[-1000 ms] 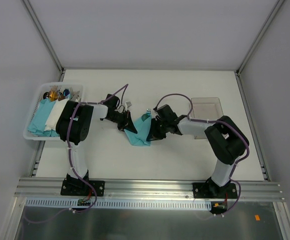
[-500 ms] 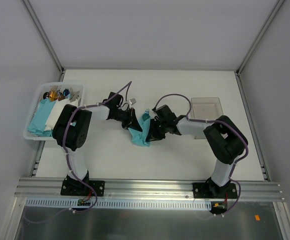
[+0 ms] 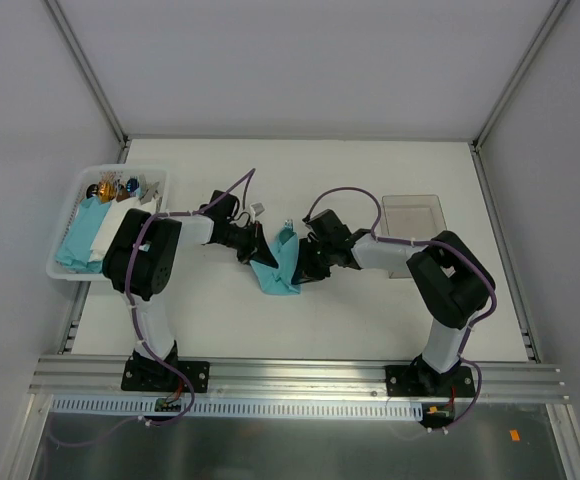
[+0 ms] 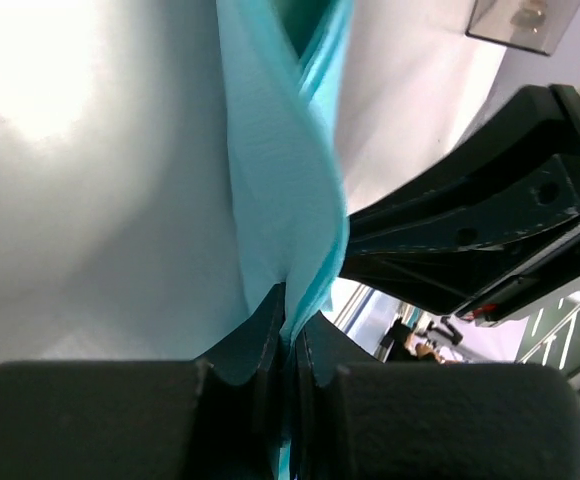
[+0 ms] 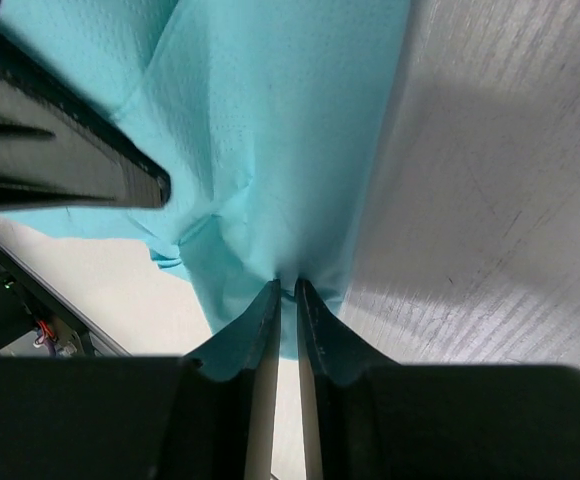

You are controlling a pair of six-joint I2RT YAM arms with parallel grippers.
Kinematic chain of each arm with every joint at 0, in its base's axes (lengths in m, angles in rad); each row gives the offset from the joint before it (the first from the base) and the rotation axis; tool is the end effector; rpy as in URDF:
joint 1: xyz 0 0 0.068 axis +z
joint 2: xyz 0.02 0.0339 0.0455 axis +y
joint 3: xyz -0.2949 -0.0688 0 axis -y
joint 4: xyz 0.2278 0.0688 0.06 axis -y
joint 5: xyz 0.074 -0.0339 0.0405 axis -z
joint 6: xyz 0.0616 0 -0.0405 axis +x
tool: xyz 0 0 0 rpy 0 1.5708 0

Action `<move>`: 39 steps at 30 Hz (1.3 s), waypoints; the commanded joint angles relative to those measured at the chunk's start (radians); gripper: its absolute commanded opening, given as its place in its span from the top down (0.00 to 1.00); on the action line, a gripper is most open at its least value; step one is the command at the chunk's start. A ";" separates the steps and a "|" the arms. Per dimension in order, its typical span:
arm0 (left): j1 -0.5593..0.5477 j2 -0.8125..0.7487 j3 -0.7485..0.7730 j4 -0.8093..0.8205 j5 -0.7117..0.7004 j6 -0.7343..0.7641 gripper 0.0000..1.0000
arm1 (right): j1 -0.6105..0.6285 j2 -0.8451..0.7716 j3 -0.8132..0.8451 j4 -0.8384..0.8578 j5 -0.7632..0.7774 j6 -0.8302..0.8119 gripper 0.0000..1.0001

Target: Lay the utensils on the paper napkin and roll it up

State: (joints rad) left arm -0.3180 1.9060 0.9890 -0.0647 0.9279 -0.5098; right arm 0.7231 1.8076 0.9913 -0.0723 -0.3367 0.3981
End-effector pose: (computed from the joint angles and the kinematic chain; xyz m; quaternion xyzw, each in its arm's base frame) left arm 0.3311 -0.1609 0.1554 0.0474 0.8643 -0.4965 0.0655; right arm 0.2656 0.2616 0.1727 -0.2056 0.9078 0.3091 0.1954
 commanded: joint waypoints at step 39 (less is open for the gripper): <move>0.051 0.038 0.022 -0.053 -0.024 0.059 0.91 | 0.010 0.107 0.075 0.094 0.070 0.027 0.88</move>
State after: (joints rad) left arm -0.2707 1.9465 0.9852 -0.1101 0.8795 -0.4564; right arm 0.7265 1.8771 1.0527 0.0399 -0.3050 0.4339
